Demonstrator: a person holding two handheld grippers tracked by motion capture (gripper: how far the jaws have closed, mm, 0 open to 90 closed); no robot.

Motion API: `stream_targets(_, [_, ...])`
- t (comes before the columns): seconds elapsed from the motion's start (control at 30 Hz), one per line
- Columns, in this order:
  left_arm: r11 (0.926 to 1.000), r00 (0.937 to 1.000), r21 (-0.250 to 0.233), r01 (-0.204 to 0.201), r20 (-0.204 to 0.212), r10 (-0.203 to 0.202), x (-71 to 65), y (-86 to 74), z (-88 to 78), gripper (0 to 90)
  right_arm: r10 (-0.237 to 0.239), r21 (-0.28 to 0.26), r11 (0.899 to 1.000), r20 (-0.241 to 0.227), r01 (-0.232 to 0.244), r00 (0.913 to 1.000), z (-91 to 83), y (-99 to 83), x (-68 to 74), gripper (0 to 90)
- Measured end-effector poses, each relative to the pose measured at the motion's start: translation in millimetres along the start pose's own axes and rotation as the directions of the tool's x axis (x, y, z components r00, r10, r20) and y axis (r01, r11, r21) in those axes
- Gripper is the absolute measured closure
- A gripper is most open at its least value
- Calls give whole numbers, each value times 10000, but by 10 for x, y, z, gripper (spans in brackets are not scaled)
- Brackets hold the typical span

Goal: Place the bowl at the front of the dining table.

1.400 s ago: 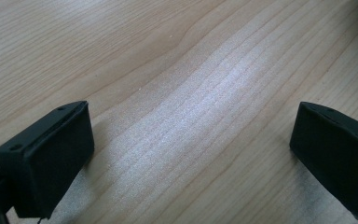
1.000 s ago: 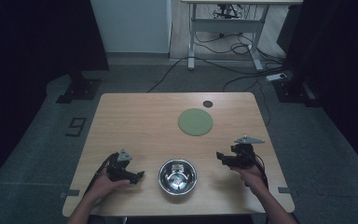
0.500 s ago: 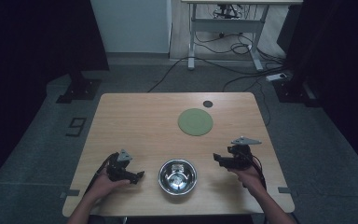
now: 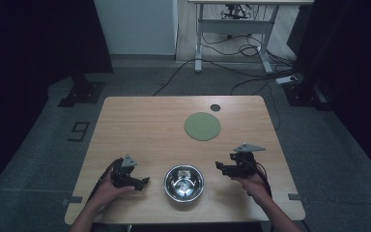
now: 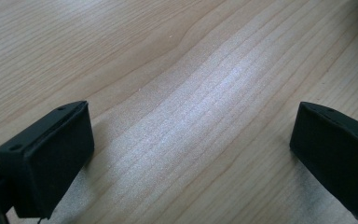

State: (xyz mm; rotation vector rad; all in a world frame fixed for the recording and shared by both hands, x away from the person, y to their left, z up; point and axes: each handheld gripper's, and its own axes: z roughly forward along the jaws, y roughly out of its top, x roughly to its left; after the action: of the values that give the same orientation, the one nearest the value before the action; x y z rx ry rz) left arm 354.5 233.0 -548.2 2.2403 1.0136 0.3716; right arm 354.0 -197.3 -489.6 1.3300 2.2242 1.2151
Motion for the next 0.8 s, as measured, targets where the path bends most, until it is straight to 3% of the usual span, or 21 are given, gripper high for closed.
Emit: stream_targets(0.8, [10000, 10000, -2, -3, 1, 3, 0, 1, 1, 0, -536, 270, 9981, -588, 553, 9968, 137, -1, 274, 242])
